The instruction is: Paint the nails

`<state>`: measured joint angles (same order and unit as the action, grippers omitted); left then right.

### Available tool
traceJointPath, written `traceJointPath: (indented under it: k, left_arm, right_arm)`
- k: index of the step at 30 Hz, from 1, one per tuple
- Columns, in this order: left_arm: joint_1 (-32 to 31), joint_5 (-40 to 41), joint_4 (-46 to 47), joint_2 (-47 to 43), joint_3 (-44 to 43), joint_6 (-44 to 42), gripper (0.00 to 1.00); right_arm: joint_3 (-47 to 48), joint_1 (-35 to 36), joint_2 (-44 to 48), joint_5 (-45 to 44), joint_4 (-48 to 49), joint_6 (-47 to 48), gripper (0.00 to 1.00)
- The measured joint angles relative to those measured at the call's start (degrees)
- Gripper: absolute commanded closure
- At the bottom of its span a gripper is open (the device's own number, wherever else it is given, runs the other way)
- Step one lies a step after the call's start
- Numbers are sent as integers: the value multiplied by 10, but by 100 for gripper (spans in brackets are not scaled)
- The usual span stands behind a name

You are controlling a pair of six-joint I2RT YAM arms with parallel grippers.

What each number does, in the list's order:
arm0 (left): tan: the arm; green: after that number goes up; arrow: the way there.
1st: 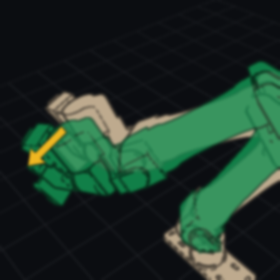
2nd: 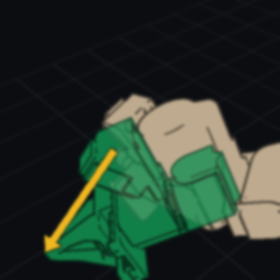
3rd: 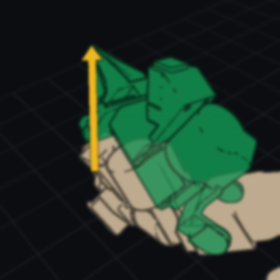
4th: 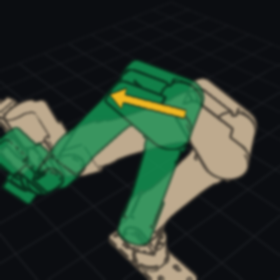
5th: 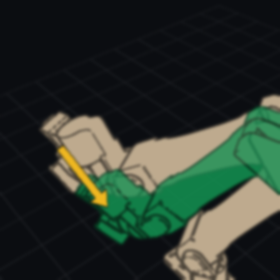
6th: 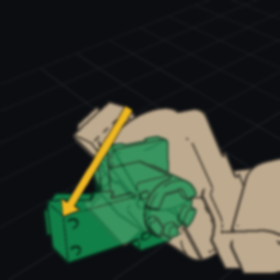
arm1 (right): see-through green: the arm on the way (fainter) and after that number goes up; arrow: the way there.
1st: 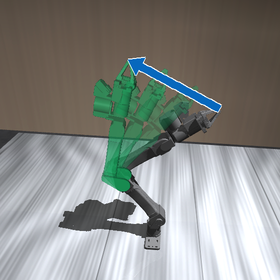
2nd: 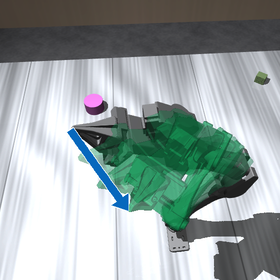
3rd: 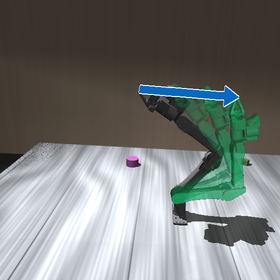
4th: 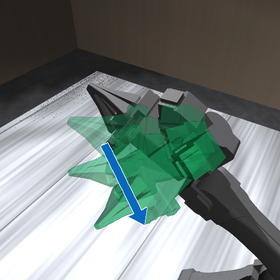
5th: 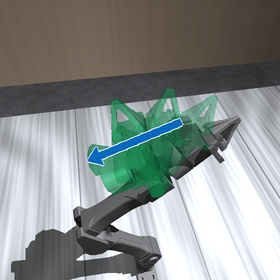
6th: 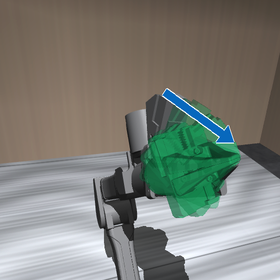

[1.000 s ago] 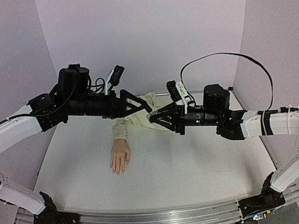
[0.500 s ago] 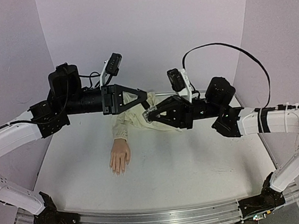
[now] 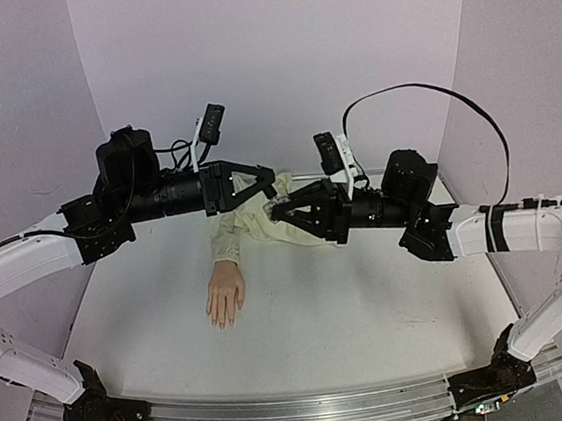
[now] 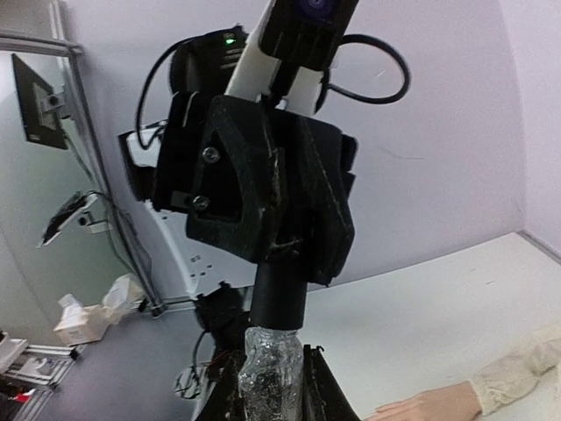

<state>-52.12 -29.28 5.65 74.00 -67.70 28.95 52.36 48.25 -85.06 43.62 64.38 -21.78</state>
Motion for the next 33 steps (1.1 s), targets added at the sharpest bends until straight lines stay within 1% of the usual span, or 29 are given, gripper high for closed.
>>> traceJointPath:
  k: [2, 4, 6, 9, 12, 15, 20, 23, 25, 27, 28, 31, 32, 33]
  left_arm:
    - [0, 30, -8, 1, 0, -2, 100]
    - [-1, 61, -19, 2, 0, 0, 100]
    - [-3, 81, -31, 3, 0, 1, 100]
    - [-3, 106, -42, 7, 0, 4, 99]
    - [-2, 118, -43, 16, -3, 9, 97]
    - [-2, 120, -43, 17, -5, 12, 96]
    - [-2, 117, -47, 17, -5, 16, 94]
    - [-3, 112, -54, 17, -5, 17, 91]
    - [-3, 108, -58, 18, -5, 19, 85]
    - [-3, 102, -61, 19, -5, 23, 75]
    - [-3, 100, -62, 19, -5, 23, 69]
    - [-5, 87, -65, 19, -5, 21, 46]
    - [-5, 83, -68, 19, -5, 23, 39]
    - [-6, 80, -72, 18, -5, 25, 35]
  right_arm:
    - [-8, 10, 11, -64, -24, 38, 100]
    - [-23, 36, 26, -164, -43, 89, 100]
    - [-40, 57, 35, -239, -47, 127, 100]
    - [-53, 65, 35, -295, -53, 161, 100]
    - [-53, 65, 35, -316, -61, 177, 100]
    - [-53, 65, 35, -320, -61, 184, 100]
    - [-53, 64, 35, -305, -62, 186, 100]
    - [-53, 63, 35, -292, -65, 186, 100]
    - [-53, 62, 35, -285, -66, 186, 100]
    - [-53, 61, 36, -279, -67, 185, 100]
    - [-53, 61, 36, -278, -69, 185, 100]
    - [-53, 60, 37, -278, -71, 185, 100]
    - [-53, 59, 38, -278, -71, 185, 100]
    - [-53, 58, 38, -278, -72, 185, 100]
